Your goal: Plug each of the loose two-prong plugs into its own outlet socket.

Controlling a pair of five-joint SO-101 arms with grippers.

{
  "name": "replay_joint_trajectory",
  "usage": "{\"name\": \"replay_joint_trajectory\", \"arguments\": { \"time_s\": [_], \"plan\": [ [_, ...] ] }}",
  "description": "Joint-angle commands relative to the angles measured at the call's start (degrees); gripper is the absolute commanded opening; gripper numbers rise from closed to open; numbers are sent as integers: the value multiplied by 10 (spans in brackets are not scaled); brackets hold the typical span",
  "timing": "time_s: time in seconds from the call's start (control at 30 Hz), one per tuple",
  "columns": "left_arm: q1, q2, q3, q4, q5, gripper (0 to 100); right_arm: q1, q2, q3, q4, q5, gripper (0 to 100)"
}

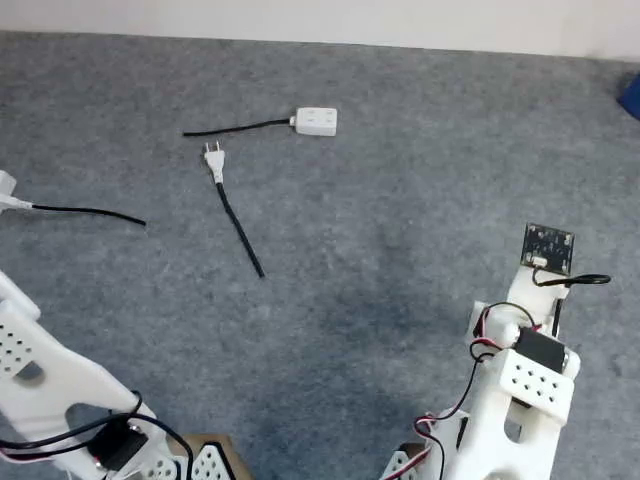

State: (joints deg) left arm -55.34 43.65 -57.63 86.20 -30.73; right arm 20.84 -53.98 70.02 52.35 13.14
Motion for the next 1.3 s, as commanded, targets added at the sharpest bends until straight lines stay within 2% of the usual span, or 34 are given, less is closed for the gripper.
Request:
{"name": "replay_joint_trajectory", "arguments": {
  "time_s": [0.0,0.13,0.23,0.43,0.6,0.77,0.97,1.13,1.27],
  "plan": [
    [6,-11,-27,-8,-31,277,-4,-10,-2,-9,9,249],
    [17,-12,-27,-4,-31,277,-4,-10,-2,-9,9,249],
    [55,-12,-28,28,-31,277,-4,-10,-2,-9,9,249],
    [209,-10,-65,111,-28,275,-4,-10,-2,-9,9,249],
    [347,-7,-97,105,64,277,-4,-10,-2,-9,9,249],
    [427,-6,-74,-6,126,278,-5,-13,9,-9,10,249],
    [458,11,2,-181,127,278,-11,-15,13,-9,10,249],
    [487,87,6,-308,125,278,-27,-14,14,-9,8,249],
    [531,147,-30,-353,121,278,-27,-14,14,-9,7,249]
  ]
}}
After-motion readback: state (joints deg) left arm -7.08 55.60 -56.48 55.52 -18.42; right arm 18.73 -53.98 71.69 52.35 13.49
